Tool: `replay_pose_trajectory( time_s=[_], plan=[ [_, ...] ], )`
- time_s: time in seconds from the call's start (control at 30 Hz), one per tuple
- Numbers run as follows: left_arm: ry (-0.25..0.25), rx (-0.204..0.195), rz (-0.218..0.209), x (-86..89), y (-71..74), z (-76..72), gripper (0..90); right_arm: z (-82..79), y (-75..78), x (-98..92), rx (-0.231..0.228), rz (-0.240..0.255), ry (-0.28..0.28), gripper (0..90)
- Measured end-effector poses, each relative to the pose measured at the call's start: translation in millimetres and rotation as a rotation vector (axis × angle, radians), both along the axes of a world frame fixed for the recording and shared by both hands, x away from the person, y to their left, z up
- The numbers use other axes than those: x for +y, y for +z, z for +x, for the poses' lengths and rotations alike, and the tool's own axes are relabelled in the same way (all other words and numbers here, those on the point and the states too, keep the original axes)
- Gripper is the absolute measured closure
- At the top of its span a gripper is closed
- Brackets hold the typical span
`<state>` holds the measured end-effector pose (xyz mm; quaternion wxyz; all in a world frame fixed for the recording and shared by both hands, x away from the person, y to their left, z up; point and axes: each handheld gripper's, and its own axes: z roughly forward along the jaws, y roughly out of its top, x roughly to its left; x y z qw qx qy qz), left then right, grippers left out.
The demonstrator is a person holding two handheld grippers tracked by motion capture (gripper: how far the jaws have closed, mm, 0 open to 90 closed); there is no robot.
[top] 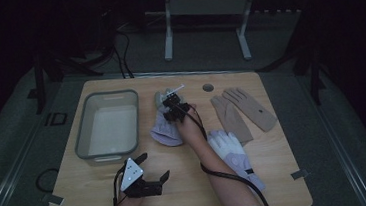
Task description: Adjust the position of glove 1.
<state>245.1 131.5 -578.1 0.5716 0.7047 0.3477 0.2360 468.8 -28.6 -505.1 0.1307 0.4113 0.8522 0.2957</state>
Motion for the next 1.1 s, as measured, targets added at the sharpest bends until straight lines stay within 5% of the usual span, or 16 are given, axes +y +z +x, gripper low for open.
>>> replay_pose_trajectory(
  time_s=[0.27,0.57,0.73,1.1],
  plan=[
    [0.007,-0.004,0.007,-0.5,0.1,-0.4,1.5,-31.1,45.7,-37.9,-0.084,0.007,0.019,80.7],
    [0.011,-0.011,0.014,-1.8,0.0,-1.1,1.5,-61.4,56.8,-58.4,-0.113,0.01,0.002,80.5],
    [0.011,-0.012,0.015,-2.0,0.1,-1.4,1.5,-75.6,36.7,-64.4,-0.141,-0.017,-0.003,80.4],
    [0.007,-0.007,0.014,-1.3,0.2,-0.7,1.5,-42.4,-14.7,-61.2,-0.061,-0.063,-0.036,78.7]
  ],
)
